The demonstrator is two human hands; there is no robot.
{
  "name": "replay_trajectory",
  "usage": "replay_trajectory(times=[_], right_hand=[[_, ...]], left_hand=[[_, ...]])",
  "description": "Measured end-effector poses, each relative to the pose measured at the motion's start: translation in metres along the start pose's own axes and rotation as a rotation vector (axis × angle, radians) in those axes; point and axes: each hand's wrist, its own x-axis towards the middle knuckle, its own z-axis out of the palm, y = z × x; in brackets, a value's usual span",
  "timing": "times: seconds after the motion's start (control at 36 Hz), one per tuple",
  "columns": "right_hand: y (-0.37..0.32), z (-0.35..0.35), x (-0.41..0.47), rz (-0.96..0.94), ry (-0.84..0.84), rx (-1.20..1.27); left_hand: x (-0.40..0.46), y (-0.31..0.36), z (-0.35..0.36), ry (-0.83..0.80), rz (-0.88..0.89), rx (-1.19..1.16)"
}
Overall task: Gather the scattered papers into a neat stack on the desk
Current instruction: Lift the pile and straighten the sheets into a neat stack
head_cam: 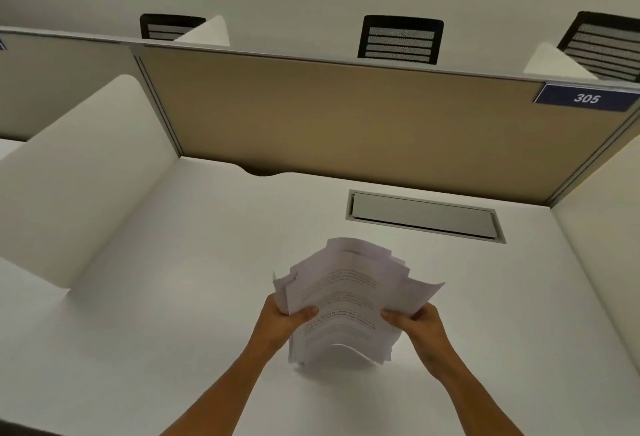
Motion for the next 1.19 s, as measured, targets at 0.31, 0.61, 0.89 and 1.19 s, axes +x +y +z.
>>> replay_trajectory(times=[0.31,0.61,0.89,1.19], right_hand=[[-0.007,-0.009,-0.013,-0.008,-0.017,-0.066],[-0.004,-0.009,-0.015,-0.025,0.046,-0.05],[-0.006,0.001,-0.028,-0.055,0.027,0.004],[-0.005,0.026,-0.024,-0.003,0.128,0.04]], left_hand=[[-0.001,0.001,0.007,0.051,0.028,0.055],[-0.004,0.0,0.012,0.048,0.048,0.047],[-0.012,0.012,0.026,-0.012,0.094,0.02],[-0.016,-0.003,0.037,0.106,-0.076,-0.047]])
